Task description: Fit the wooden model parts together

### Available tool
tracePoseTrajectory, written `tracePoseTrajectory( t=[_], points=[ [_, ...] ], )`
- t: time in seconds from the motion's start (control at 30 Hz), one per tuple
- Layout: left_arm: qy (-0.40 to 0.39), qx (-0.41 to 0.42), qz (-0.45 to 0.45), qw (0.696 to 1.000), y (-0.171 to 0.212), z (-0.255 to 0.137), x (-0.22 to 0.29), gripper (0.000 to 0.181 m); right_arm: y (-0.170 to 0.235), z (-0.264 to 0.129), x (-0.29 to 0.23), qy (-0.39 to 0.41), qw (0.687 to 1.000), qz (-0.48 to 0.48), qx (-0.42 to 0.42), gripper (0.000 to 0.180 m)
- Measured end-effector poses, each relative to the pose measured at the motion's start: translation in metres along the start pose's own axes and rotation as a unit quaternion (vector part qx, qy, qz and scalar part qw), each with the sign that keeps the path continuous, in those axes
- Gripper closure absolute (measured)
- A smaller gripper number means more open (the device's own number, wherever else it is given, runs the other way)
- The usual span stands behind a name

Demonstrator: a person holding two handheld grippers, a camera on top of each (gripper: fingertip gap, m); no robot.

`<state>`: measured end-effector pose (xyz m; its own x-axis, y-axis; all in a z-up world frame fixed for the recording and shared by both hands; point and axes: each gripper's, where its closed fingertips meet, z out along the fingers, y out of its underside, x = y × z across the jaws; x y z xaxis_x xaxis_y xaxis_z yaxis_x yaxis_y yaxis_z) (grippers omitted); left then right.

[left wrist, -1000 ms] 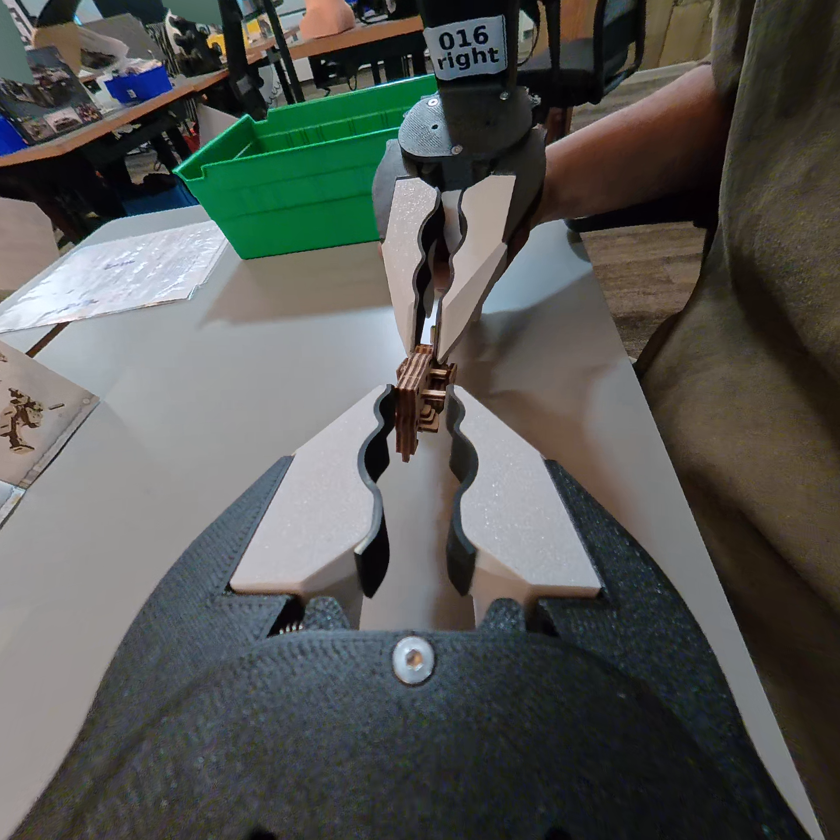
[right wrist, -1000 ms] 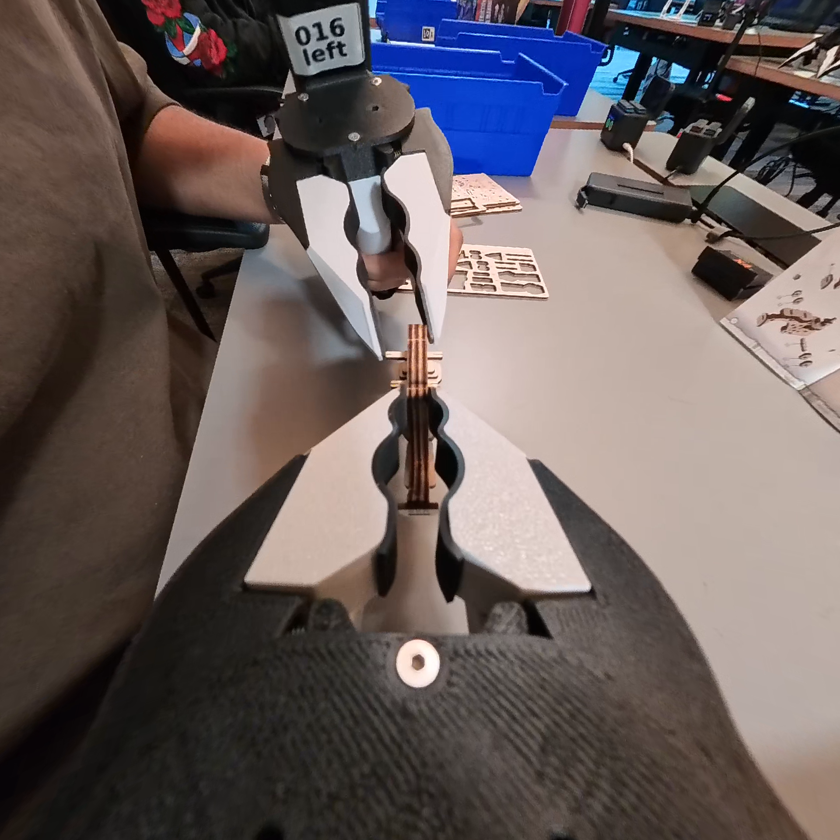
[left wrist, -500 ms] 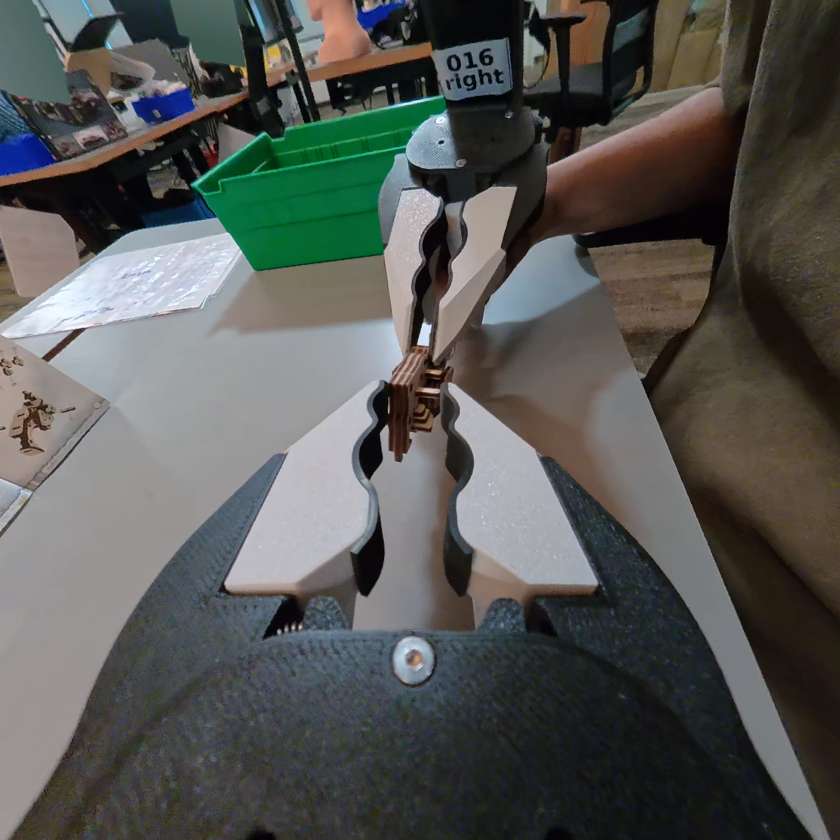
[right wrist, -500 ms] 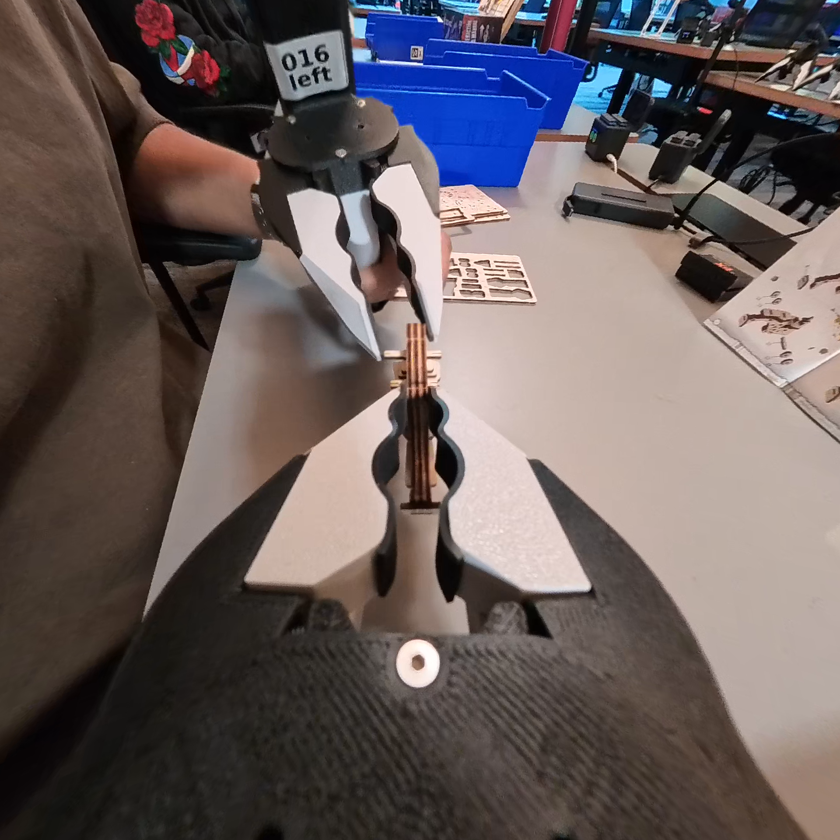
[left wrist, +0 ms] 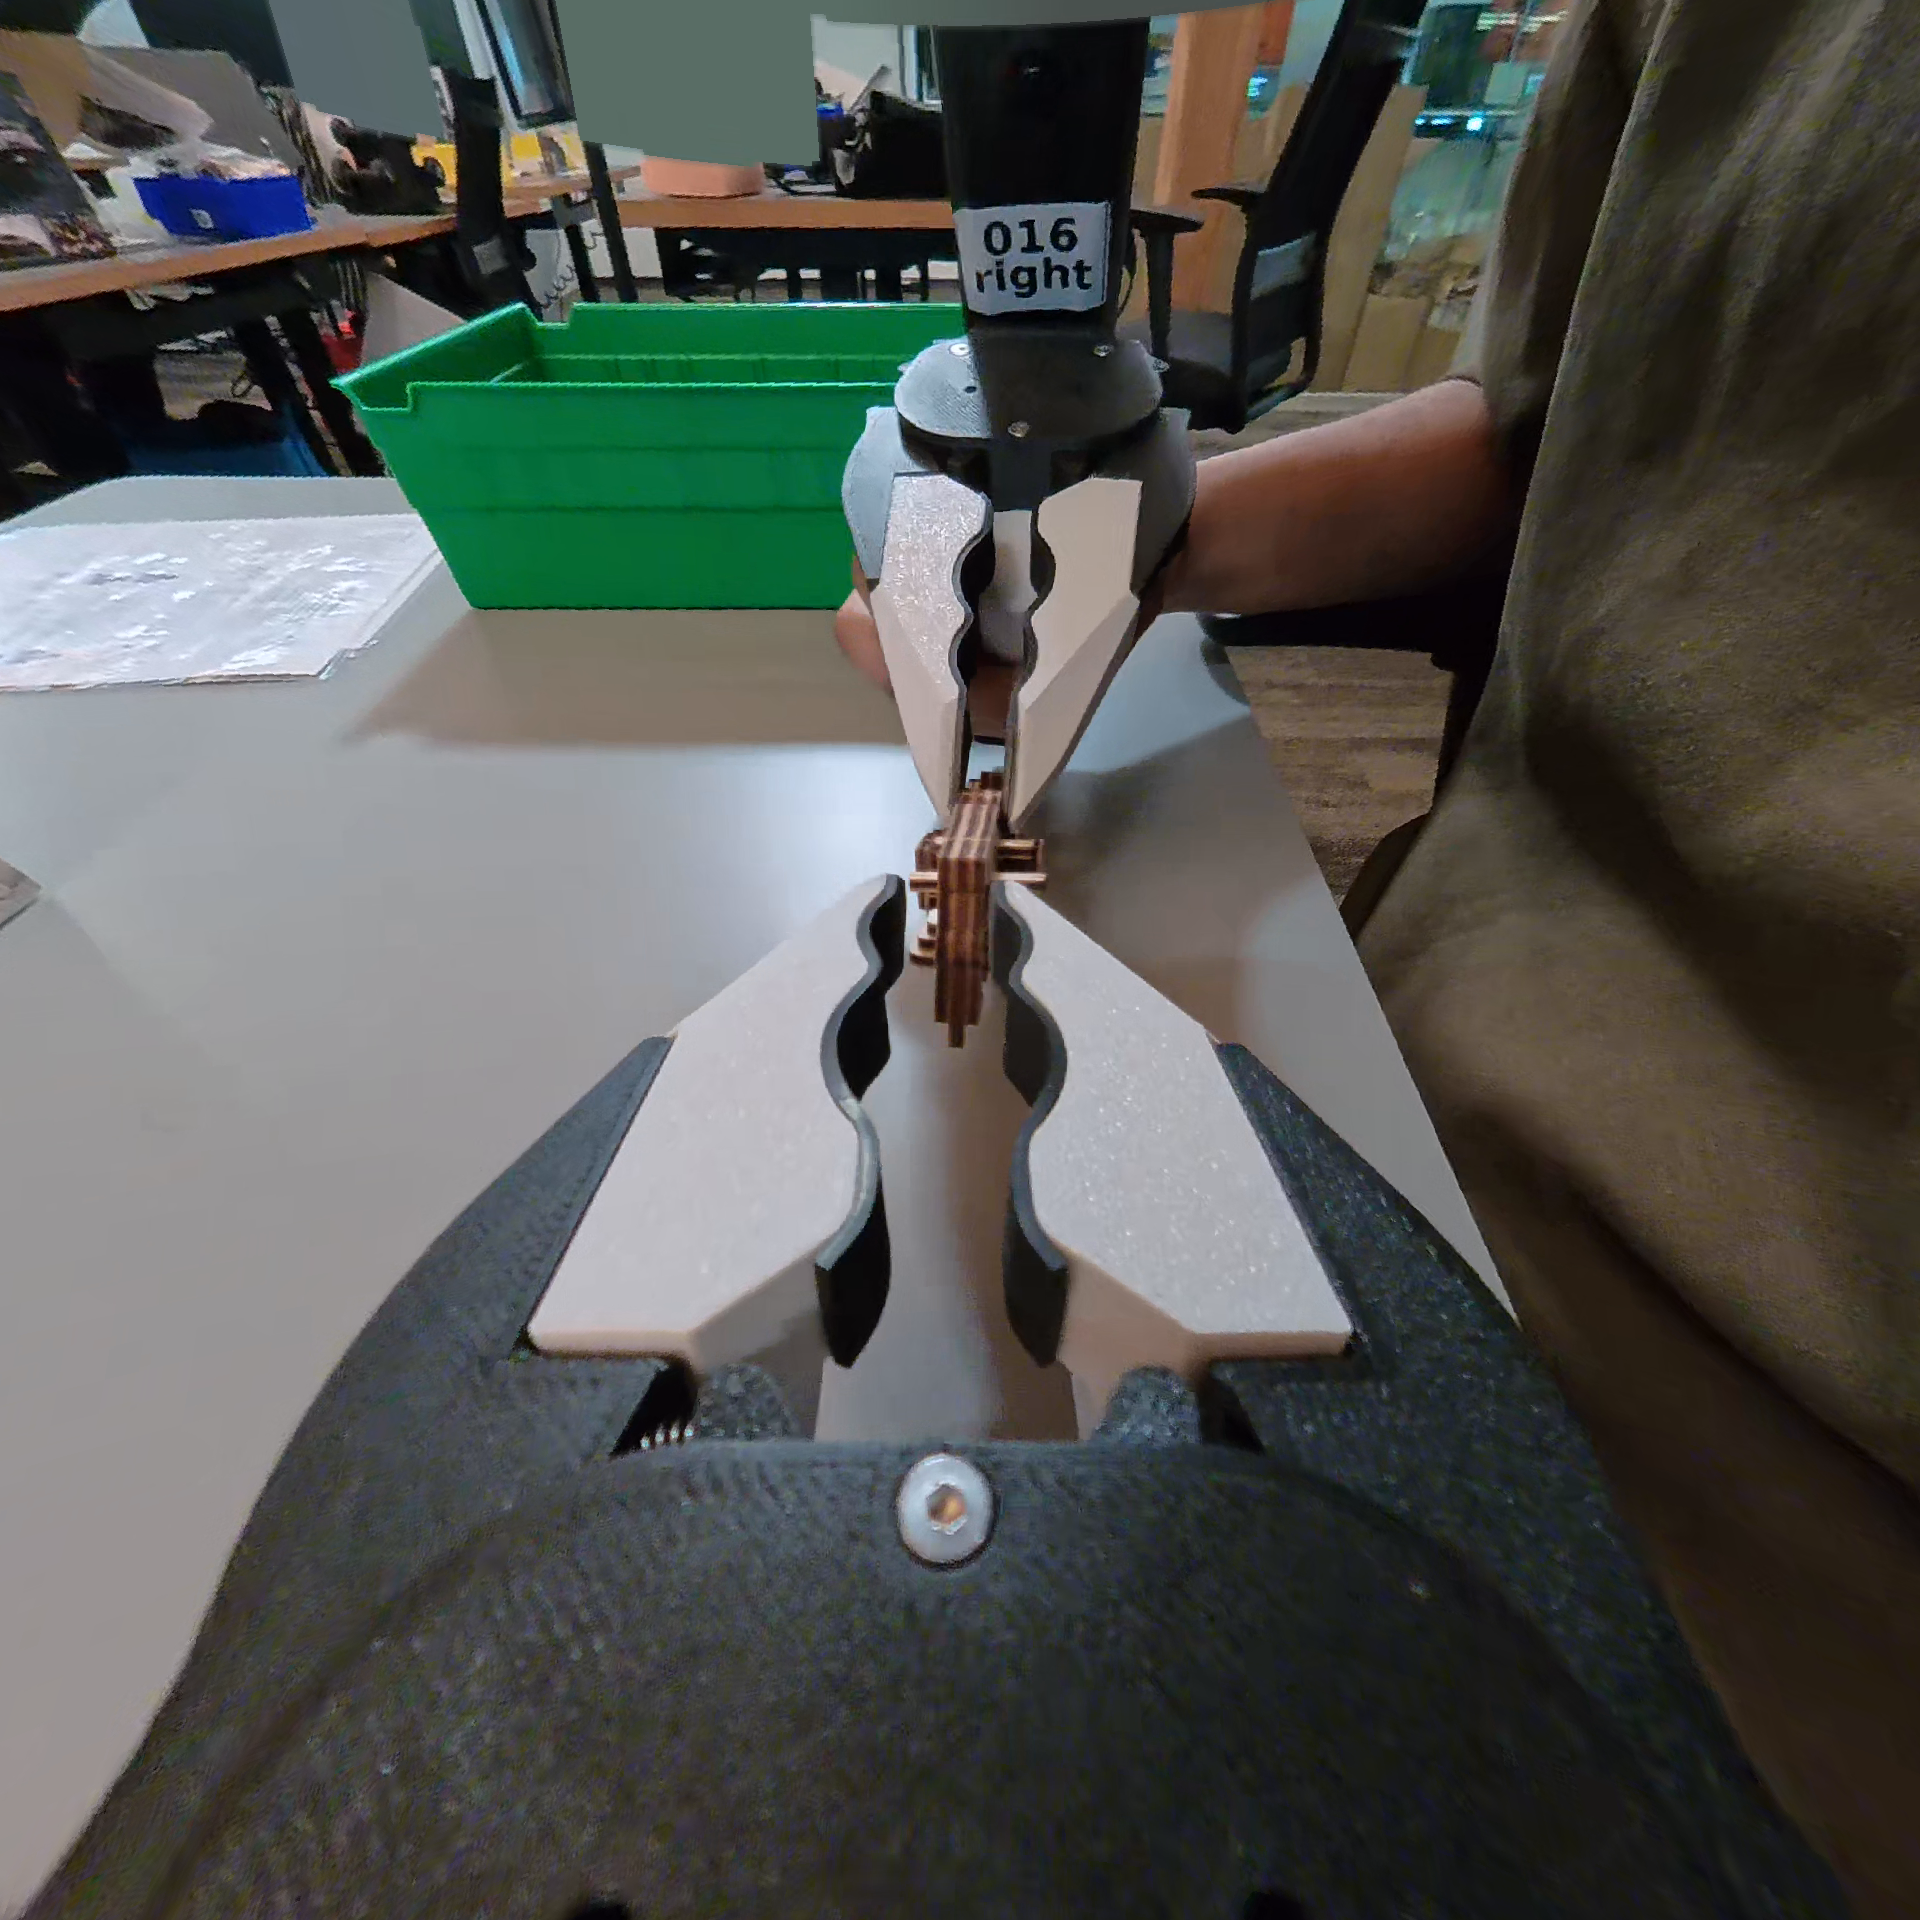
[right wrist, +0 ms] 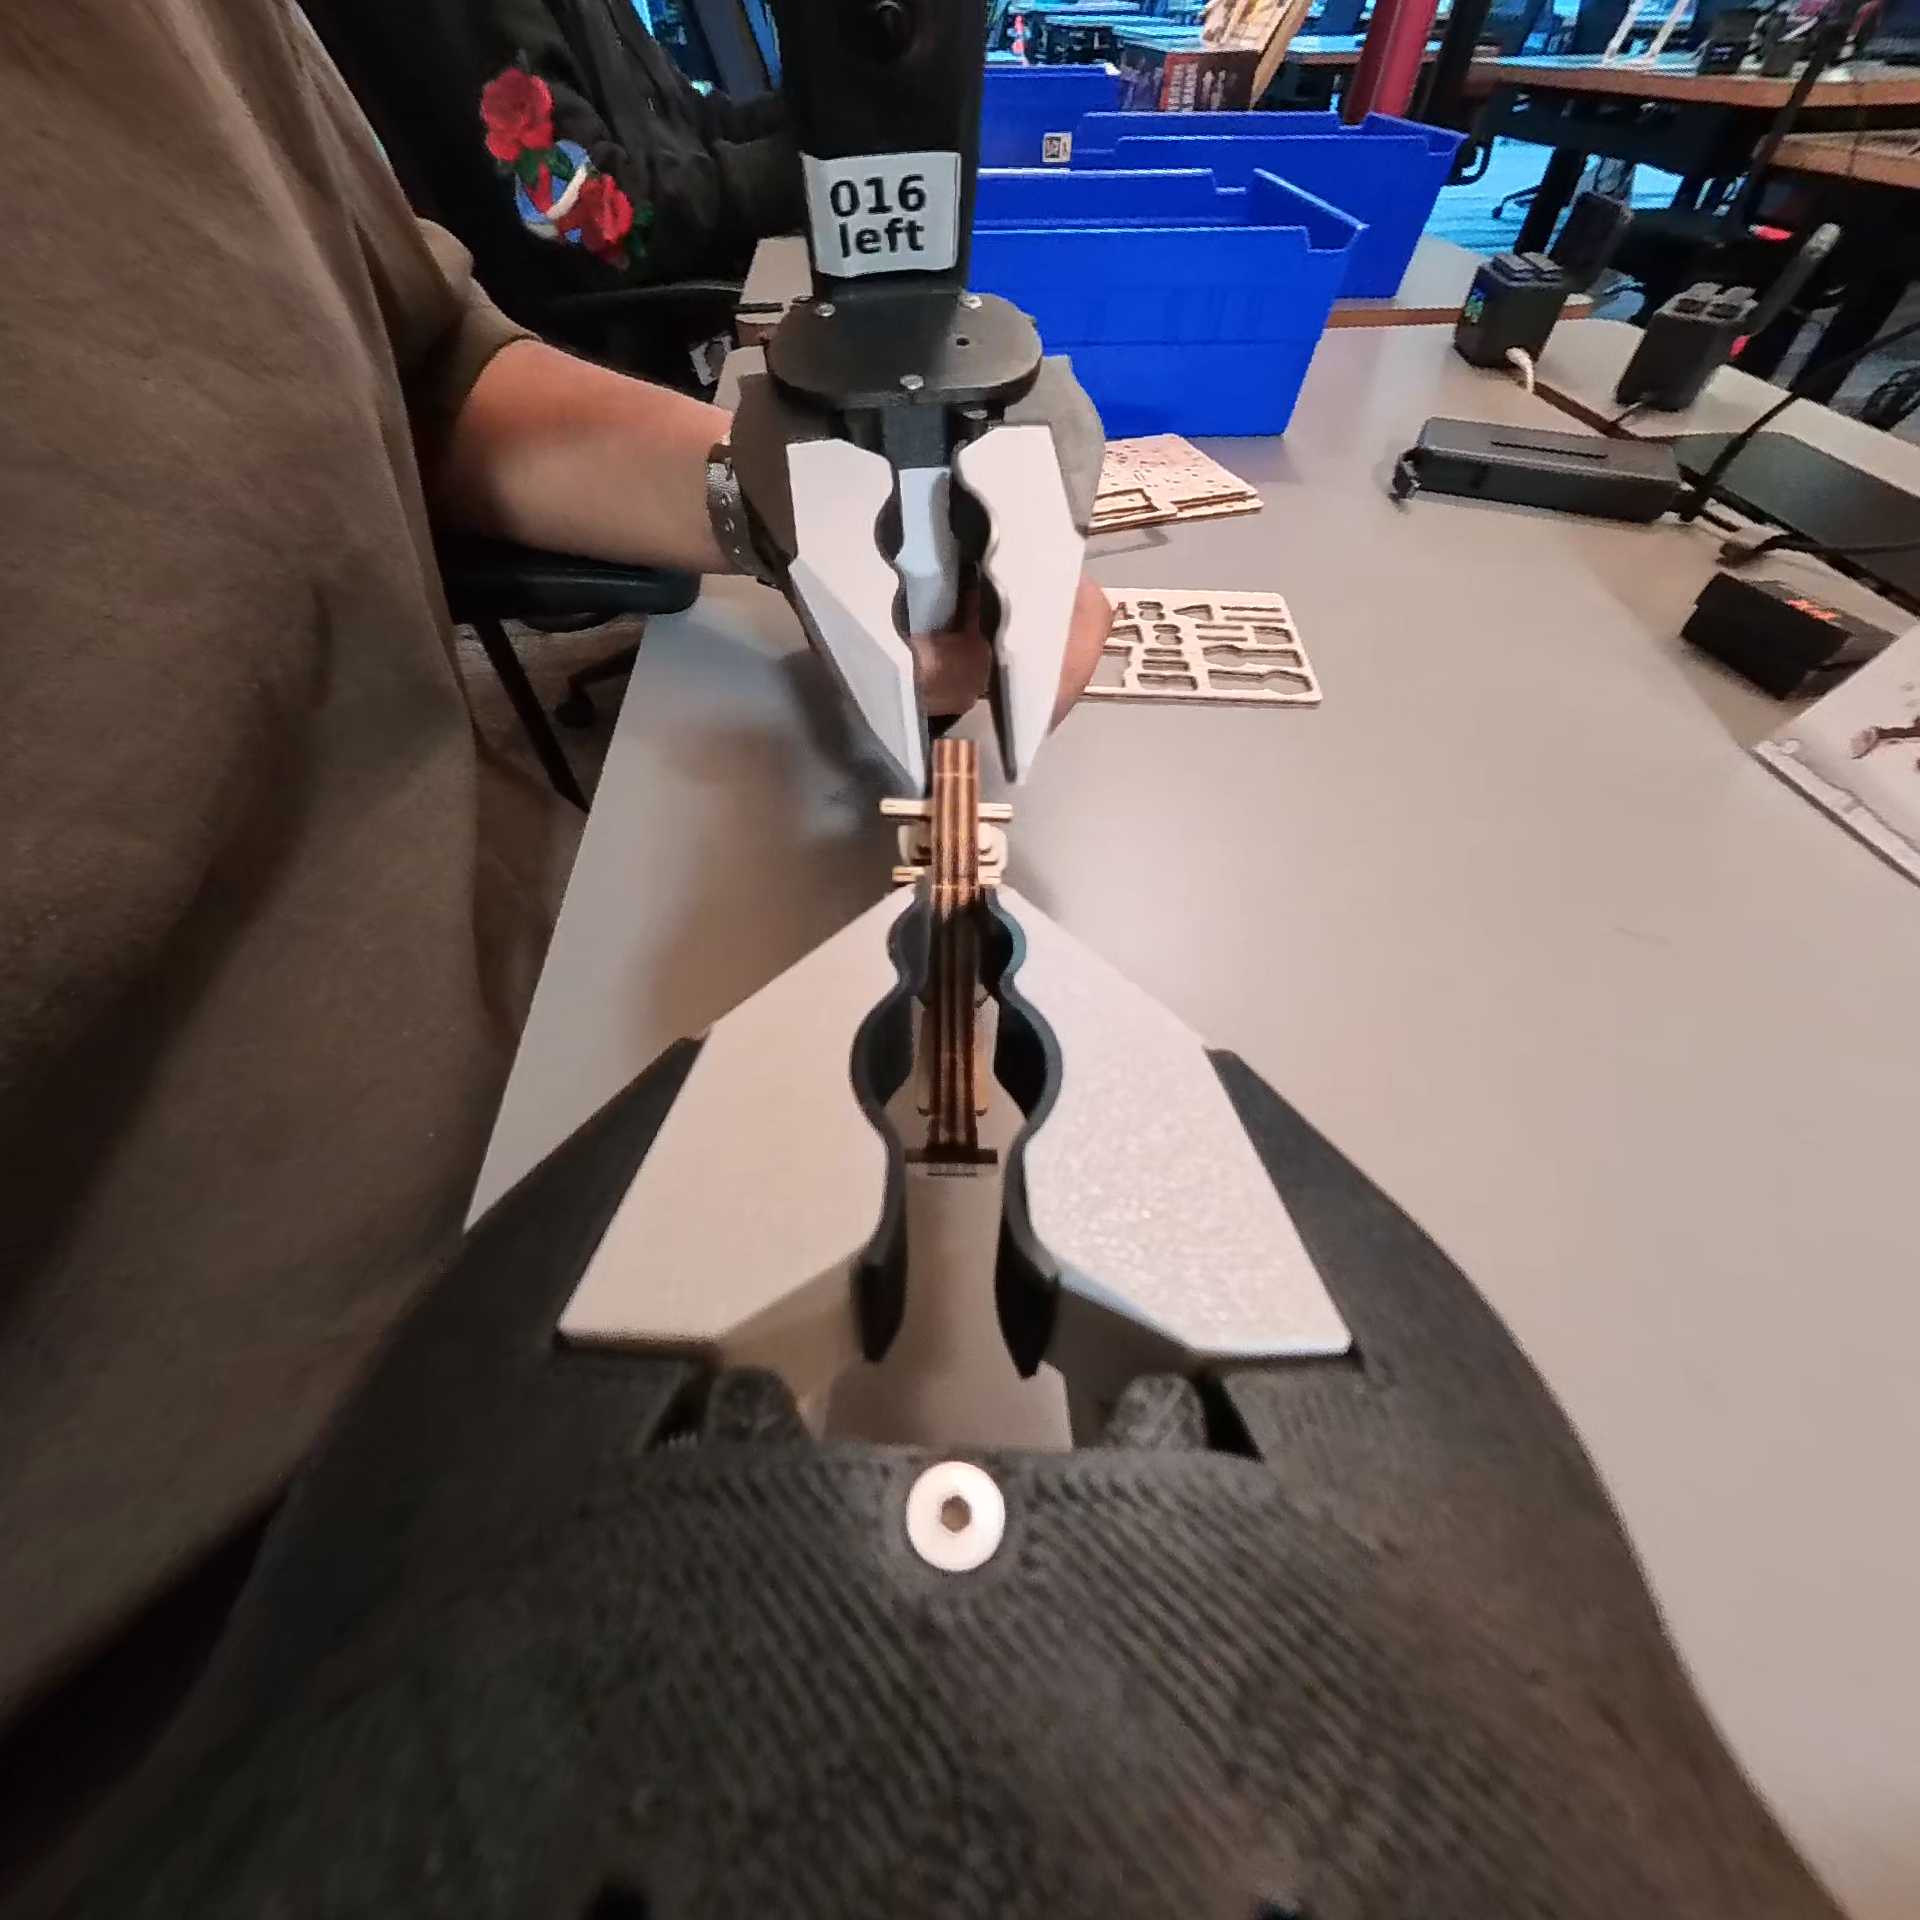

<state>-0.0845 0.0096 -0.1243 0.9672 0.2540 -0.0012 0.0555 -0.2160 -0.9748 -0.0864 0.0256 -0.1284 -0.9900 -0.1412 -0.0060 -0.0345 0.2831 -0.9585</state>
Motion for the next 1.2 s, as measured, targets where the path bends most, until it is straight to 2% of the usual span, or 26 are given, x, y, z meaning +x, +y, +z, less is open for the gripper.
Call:
tracePoseTrajectory(
  t=[0.17,0.27,0.4,0.5,0.63,0.83,0.97,1.2],
  points=[
    [0.018,0.000,0.000,1.000,0.000,0.000,0.006,0.176,-0.001,0.000,-0.002,-0.009,1.000,0.004,0.006,0.173],
    [0.002,0.001,0.001,1.000,-0.001,0.000,0.000,0.176,-0.003,-0.001,0.006,0.020,1.000,-0.002,0.021,0.172],
    [-0.026,-0.001,0.013,1.000,-0.002,-0.002,-0.009,0.176,-0.014,-0.007,0.024,0.087,0.995,-0.006,0.054,0.141],
    [-0.045,-0.011,0.030,0.998,-0.001,0.000,-0.012,0.176,-0.018,-0.002,0.020,0.089,0.995,-0.008,0.050,0.132],
    [-0.066,-0.036,0.070,0.995,0.003,0.006,-0.011,0.176,-0.008,0.010,0.014,0.099,0.994,-0.040,0.000,0.135],
    [-0.084,-0.088,0.121,0.985,0.019,0.013,-0.010,0.175,0.004,0.014,0.013,0.122,0.985,-0.099,-0.073,0.154],
    [-0.086,-0.100,0.131,0.983,0.022,0.015,-0.009,0.175,0.017,0.020,0.009,0.126,0.973,-0.142,-0.129,0.159],
    [-0.083,-0.100,0.130,0.983,0.023,0.015,-0.008,0.175,0.019,0.021,0.005,0.110,0.976,-0.133,-0.130,0.152]
  ],
)
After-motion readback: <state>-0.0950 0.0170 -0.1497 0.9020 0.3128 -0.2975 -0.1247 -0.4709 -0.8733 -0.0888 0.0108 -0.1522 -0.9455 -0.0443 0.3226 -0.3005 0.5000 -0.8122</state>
